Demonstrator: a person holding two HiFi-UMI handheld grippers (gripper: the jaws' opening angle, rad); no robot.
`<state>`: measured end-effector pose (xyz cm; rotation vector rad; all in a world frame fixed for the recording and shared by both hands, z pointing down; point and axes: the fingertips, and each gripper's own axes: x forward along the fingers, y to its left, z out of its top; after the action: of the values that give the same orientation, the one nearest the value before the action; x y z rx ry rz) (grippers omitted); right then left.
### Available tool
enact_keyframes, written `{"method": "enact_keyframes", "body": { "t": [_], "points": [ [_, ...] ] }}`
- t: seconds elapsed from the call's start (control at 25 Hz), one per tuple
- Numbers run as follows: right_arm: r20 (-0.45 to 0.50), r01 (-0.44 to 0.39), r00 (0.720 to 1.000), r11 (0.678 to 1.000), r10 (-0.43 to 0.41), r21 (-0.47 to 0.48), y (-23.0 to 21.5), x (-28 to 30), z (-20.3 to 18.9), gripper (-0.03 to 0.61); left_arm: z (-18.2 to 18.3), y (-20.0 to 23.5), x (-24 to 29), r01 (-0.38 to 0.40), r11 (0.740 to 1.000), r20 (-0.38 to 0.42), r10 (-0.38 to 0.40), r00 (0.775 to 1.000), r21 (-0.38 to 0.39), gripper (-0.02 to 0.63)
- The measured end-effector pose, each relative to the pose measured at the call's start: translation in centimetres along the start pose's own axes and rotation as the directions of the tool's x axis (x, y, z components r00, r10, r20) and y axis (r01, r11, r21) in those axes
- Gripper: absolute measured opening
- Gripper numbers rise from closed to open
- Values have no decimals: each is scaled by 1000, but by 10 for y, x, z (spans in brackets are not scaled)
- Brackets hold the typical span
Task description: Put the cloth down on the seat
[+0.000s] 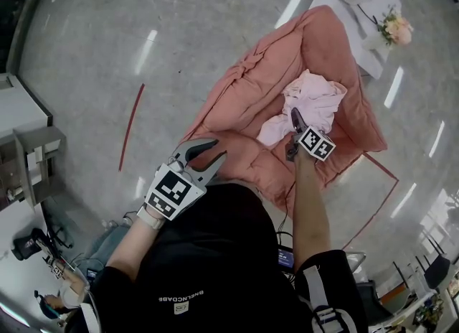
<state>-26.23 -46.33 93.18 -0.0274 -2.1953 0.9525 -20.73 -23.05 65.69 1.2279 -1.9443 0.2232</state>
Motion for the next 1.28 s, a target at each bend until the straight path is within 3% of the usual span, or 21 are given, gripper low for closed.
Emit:
{"method": "enact_keyframes", "body": {
  "t": [0.4, 0.68, 1.28],
  "points": [
    [-60, 115, 992, 991, -111, 63, -70, -27, -25, 277, -14, -43, 14, 0, 1000, -25, 0, 1000, -8, 109],
    [-117, 230, 968, 972, -223, 50, -72, -14, -49, 325, -29, -19, 2, 2, 1000, -27, -2, 1000, -16, 110],
    [-117, 236, 966, 970, -229, 52, -79, -70, -55, 325, -19, -52, 4, 34, 999, -16, -34, 999, 31, 110]
  ]
}}
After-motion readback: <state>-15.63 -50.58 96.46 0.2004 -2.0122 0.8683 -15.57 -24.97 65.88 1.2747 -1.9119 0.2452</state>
